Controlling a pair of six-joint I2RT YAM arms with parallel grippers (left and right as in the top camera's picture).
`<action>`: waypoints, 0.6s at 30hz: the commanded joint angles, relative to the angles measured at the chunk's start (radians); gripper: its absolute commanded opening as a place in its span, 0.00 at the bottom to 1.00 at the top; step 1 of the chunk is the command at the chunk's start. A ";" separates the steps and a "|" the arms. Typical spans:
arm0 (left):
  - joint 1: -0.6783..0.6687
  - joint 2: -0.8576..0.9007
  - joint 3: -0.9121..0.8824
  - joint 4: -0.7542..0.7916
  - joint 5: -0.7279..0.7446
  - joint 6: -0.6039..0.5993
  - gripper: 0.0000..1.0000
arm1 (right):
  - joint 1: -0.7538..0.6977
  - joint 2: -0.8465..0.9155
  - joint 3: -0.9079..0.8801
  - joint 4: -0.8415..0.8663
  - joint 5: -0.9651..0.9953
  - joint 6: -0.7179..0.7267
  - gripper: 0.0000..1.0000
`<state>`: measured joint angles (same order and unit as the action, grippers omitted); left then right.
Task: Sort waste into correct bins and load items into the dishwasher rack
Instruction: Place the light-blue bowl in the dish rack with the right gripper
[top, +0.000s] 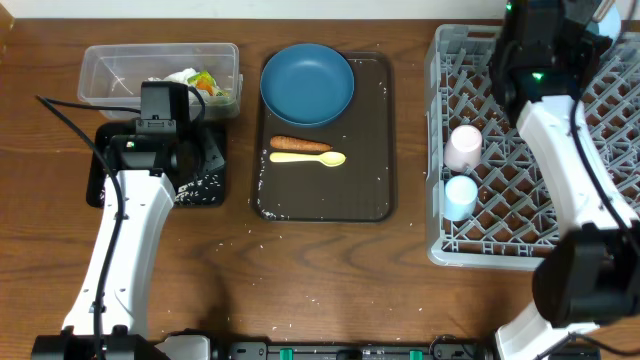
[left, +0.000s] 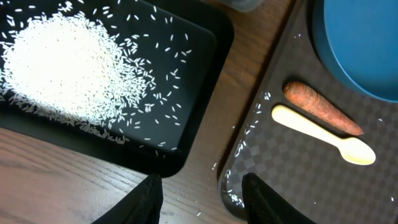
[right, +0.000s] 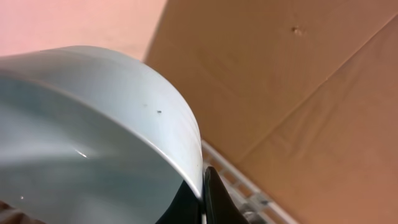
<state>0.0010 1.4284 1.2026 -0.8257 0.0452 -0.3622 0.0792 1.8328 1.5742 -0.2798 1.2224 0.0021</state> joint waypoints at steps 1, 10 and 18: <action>0.005 0.010 -0.006 0.005 -0.012 0.009 0.45 | -0.016 0.056 -0.002 0.008 0.109 -0.142 0.01; 0.005 0.010 -0.006 0.005 -0.012 0.009 0.45 | 0.001 0.203 -0.002 -0.075 0.104 -0.137 0.01; 0.005 0.010 -0.006 0.005 -0.012 0.009 0.45 | 0.045 0.245 -0.018 -0.148 -0.046 -0.136 0.01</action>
<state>0.0010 1.4311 1.2026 -0.8215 0.0452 -0.3622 0.0990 2.0720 1.5661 -0.4141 1.2423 -0.1322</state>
